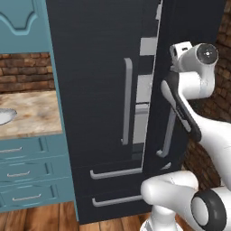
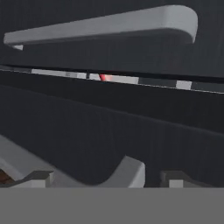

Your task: Place the steak on the counter behind the older steak on the same shelf of the fridge to maintain FIFO order. Close the fridge door when finished.

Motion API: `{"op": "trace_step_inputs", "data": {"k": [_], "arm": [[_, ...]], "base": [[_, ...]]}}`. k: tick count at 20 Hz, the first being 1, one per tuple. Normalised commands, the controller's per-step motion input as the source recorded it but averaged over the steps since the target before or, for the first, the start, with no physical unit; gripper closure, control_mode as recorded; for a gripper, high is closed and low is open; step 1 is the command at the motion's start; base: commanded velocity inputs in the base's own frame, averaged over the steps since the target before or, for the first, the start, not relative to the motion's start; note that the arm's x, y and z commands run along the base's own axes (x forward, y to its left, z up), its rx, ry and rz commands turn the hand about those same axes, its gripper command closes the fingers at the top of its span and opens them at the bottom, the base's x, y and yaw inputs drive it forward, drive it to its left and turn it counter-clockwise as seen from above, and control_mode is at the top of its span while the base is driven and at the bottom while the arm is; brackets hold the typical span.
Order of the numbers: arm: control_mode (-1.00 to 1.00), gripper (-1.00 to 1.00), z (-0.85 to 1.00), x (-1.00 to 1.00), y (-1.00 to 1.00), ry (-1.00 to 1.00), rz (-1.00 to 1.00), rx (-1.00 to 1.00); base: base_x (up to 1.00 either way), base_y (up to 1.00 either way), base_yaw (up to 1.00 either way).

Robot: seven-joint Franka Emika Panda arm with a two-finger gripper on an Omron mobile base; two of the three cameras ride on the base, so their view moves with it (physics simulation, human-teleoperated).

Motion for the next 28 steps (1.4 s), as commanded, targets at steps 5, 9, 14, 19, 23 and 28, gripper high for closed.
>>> {"op": "trace_step_inputs", "data": {"k": [5,9,14,19,23,28], "arm": [[-1.0,-1.0,0.22,0.87,0.07,0.03,-0.19,-0.05],[-1.0,-1.0,0.29,0.71,-0.03,0.07,-0.13,-0.02],[-1.0,-1.0,0.18,0.67,-0.29,0.03,-0.01,0.0],[-1.0,-1.0,0.03,0.74,-0.31,0.0,0.01,0.0],[-1.0,-1.0,0.0,0.61,-0.37,0.0,0.07,0.0],[-1.0,-1.0,-0.03,0.63,-0.41,-0.06,0.14,0.02]], "base": [[0.0,0.0,0.0],[0.0,0.0,0.0],[0.0,0.0,0.0],[0.0,0.0,0.0],[0.0,0.0,0.0],[0.0,0.0,0.0]]}}
